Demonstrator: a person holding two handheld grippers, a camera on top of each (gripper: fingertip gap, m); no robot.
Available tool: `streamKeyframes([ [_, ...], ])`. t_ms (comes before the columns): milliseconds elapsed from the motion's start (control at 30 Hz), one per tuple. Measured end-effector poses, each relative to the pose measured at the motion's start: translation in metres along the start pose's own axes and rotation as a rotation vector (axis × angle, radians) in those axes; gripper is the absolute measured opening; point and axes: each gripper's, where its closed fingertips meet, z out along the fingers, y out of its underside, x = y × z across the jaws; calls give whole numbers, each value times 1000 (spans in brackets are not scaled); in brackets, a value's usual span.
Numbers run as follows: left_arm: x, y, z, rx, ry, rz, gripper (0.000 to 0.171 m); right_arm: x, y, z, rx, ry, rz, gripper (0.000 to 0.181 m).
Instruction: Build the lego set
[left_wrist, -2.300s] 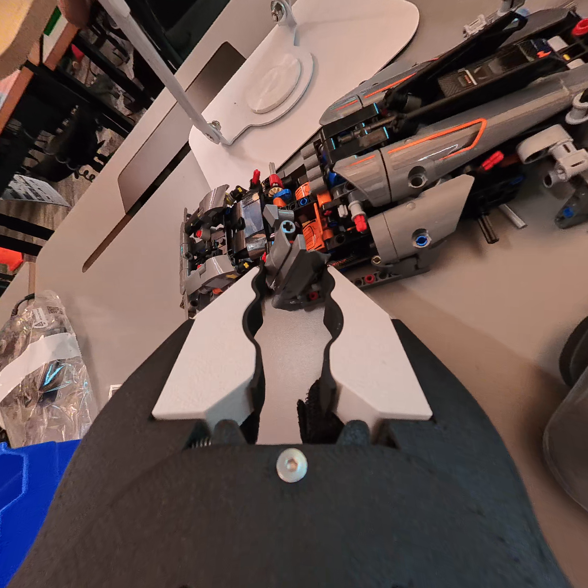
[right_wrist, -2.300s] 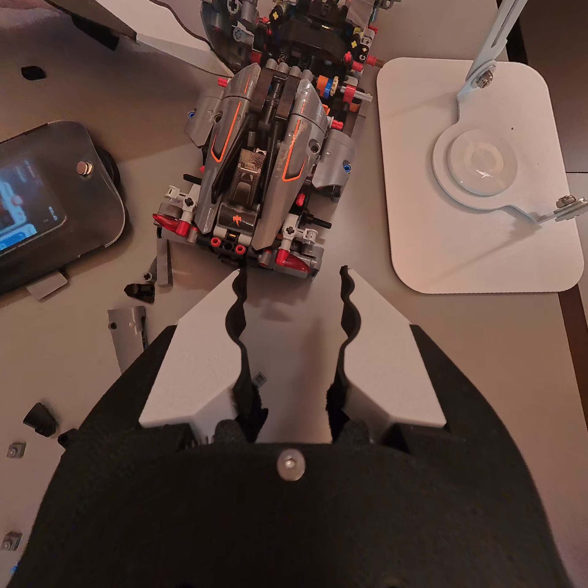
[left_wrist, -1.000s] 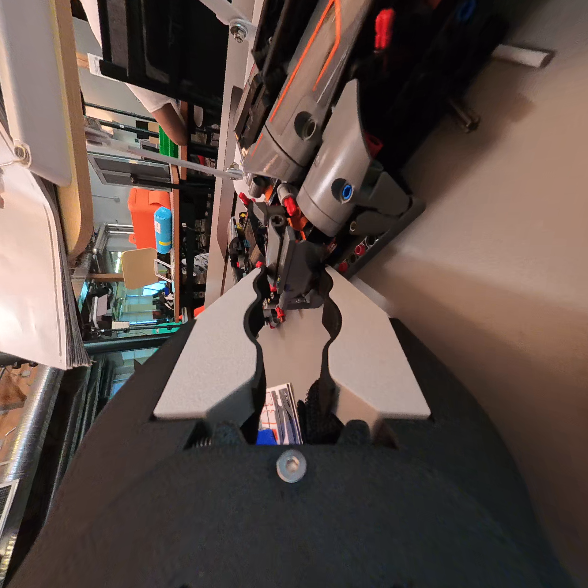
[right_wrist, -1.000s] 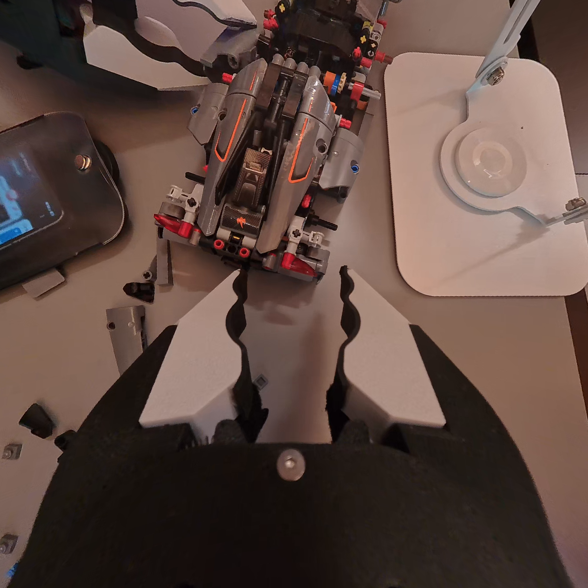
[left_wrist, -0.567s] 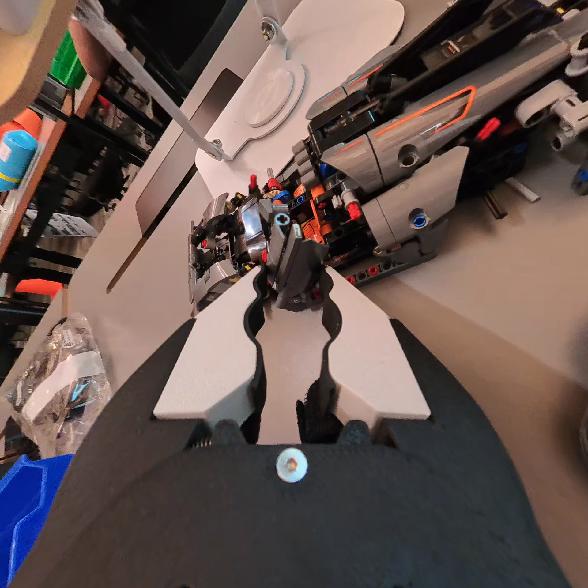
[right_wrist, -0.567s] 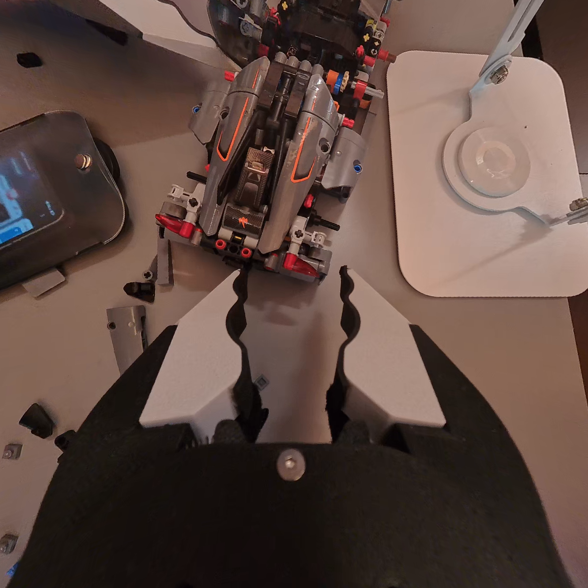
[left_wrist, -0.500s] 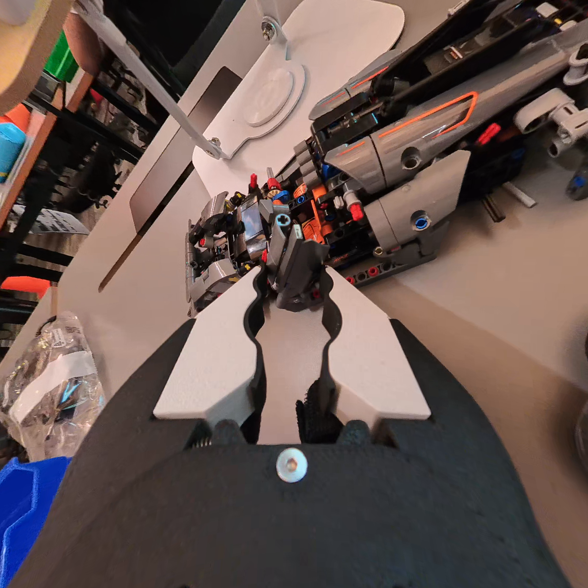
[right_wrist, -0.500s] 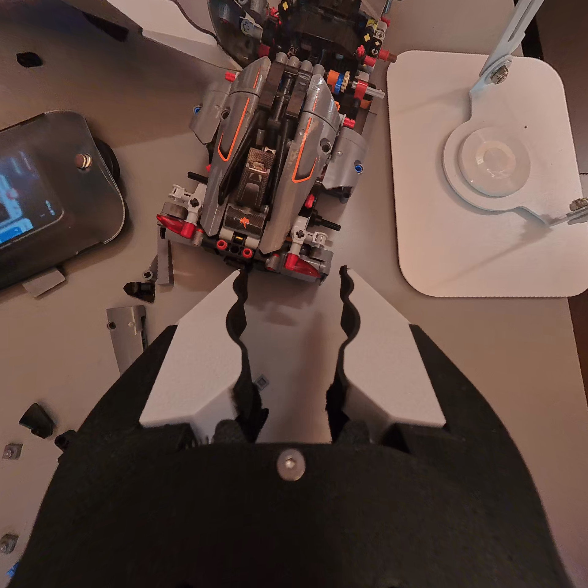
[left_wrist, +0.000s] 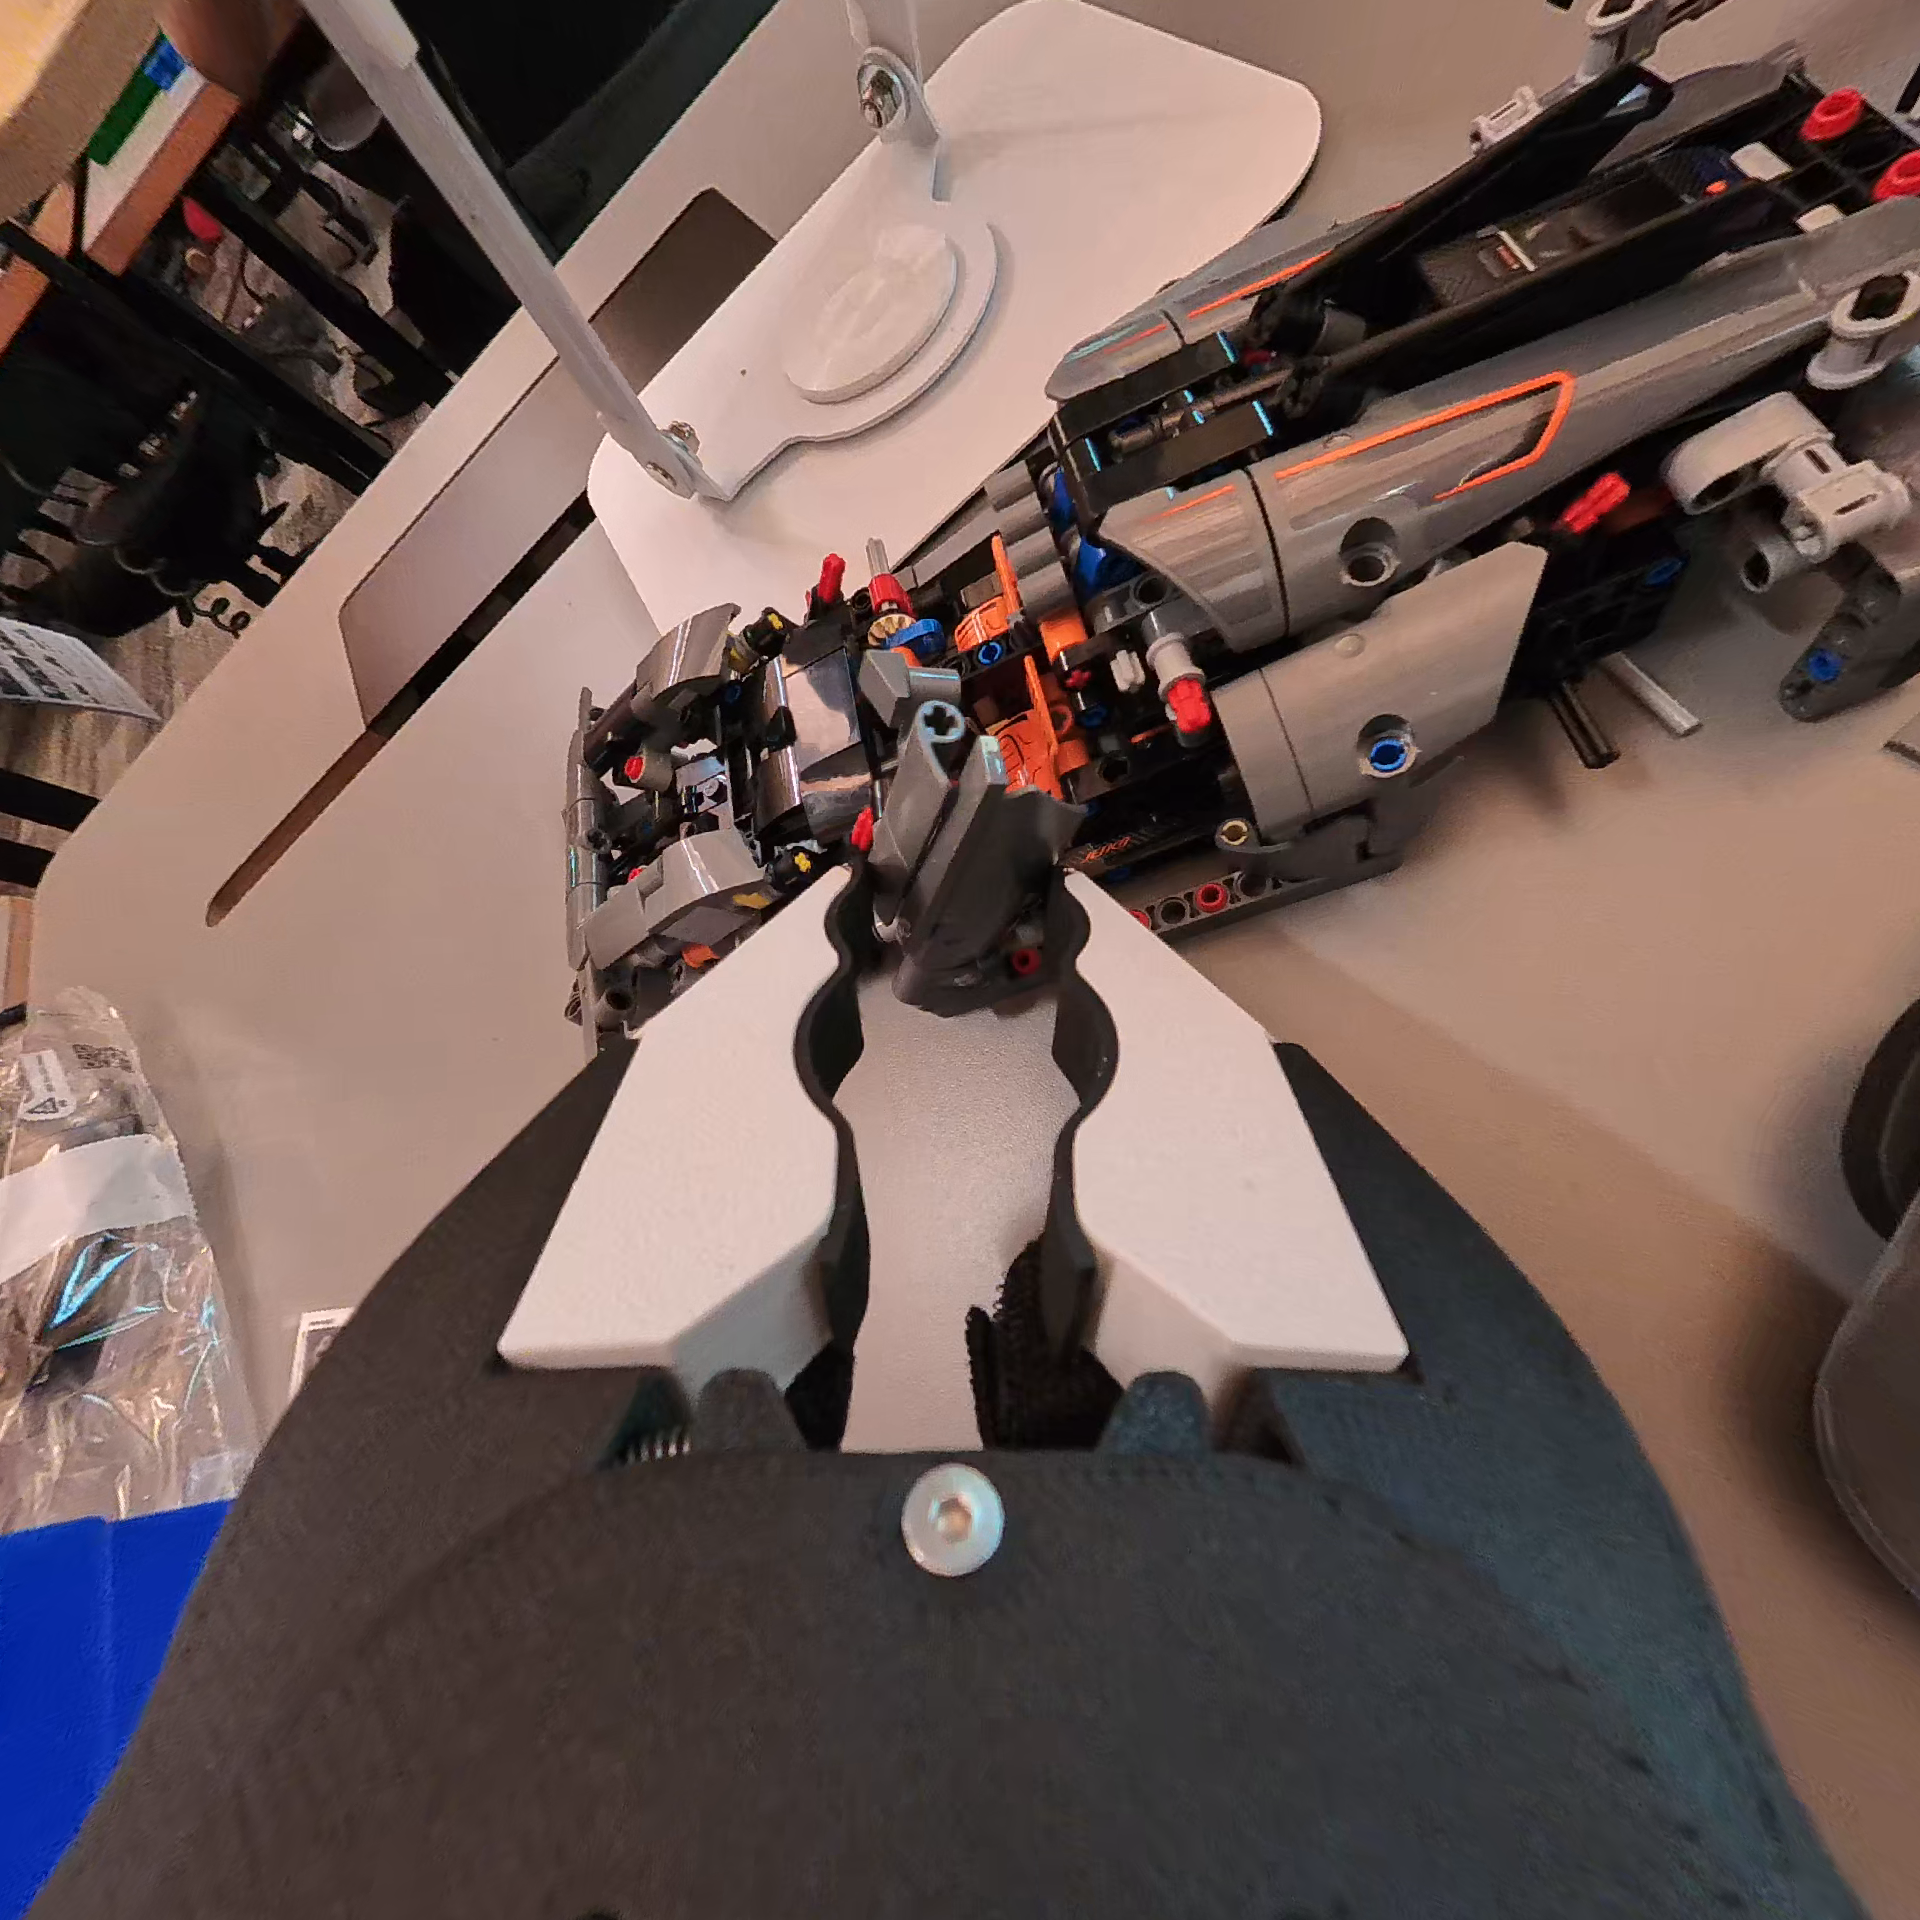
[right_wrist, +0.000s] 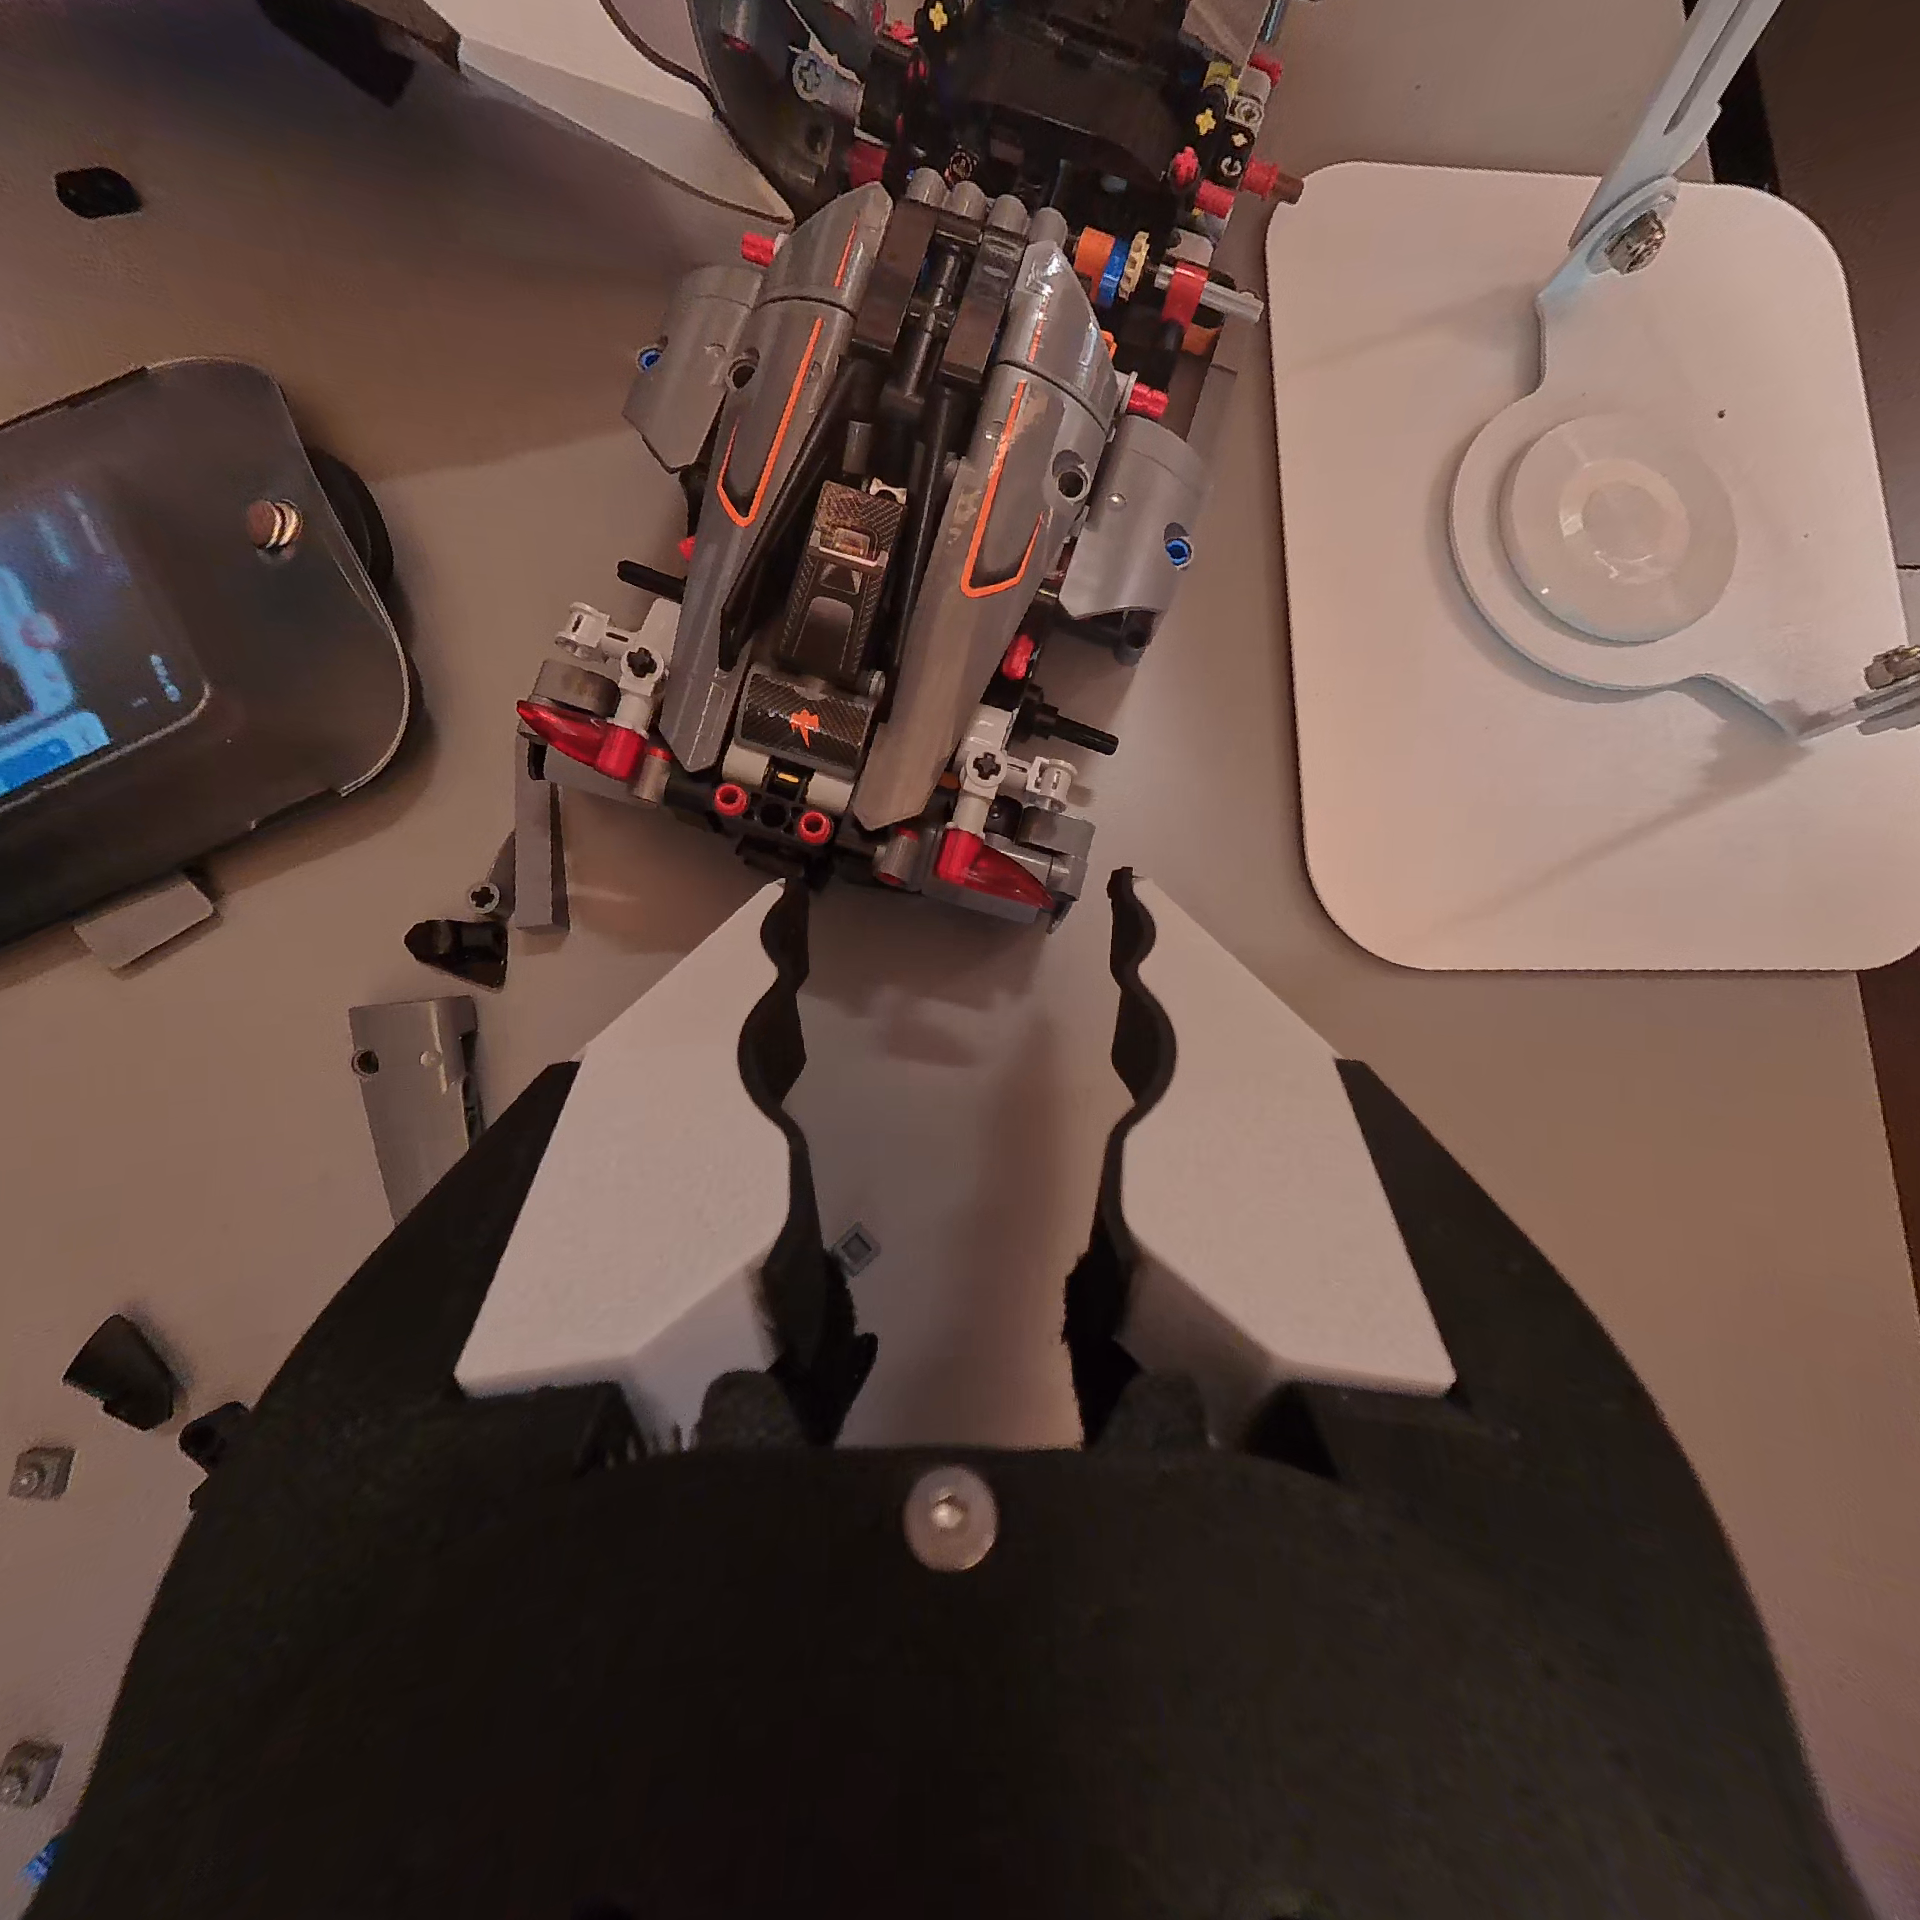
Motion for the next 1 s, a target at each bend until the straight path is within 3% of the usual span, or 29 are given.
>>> streamKeyframes([
  [233, 0, 0, 0, 4, 21, -28, 31, 0, 0, 0, -1, -1, -2, 57],
  [600, 10, -1, -10, -20, -62, 139, 39, 0, 1, 1, -2, -3, 0, 57],
  [767, 16, -19, -17, 21, -78, 191, 30, -2, 1, 3, -10, -7, -5, 57],
  [1000, 15, -22, -12, -16, -81, 177, 24, -1, 0, 1, -4, -4, -4, 57],
])
